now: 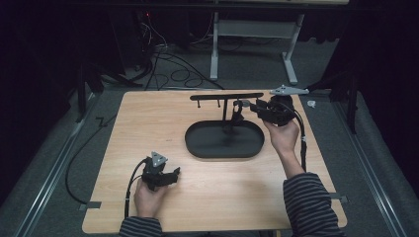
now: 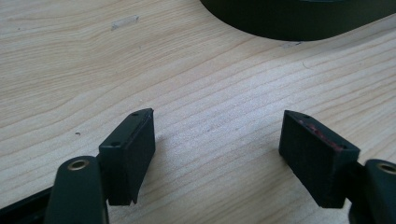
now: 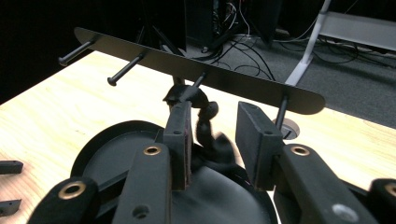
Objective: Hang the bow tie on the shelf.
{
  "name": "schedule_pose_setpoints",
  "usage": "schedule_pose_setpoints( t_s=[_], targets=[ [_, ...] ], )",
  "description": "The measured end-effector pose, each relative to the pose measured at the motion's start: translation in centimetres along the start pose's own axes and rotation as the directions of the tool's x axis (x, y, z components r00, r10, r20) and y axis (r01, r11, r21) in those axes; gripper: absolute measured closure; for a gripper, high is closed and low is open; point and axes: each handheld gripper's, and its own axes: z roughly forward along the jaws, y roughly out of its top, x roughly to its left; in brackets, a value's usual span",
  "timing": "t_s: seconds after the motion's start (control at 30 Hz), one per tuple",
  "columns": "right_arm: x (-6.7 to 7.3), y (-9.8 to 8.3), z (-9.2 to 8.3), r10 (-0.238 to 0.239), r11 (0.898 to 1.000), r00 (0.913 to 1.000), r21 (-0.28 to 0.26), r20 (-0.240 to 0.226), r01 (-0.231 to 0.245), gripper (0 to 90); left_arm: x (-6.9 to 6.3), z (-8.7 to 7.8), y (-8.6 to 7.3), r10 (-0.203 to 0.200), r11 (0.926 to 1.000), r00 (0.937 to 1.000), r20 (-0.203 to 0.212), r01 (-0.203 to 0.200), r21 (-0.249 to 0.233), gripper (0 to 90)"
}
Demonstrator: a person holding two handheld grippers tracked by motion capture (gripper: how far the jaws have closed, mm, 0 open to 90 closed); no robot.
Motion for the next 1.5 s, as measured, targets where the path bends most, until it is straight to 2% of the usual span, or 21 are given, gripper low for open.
schedule_pose_setpoints(
  t_s=[0.63, 1.5],
  targets=[
    [-0.7, -1.8, -3.0, 0.029, 0.999, 0.9995, -0.018, -0.014, -0.029, 62.5, 0.0, 0.0, 0.0, 0.001, 1.0000, 1.0000, 0.000, -0.001, 0.000, 27.6],
    [-0.4, -4.6, -6.8, 0.018, 0.998, 0.9998, -0.054, -0.012, -0.019, 60.8, 0.0, 0.0, 0.0, 0.001, 1.0000, 1.0000, -0.001, -0.001, 0.000, 27.6]
  ],
)
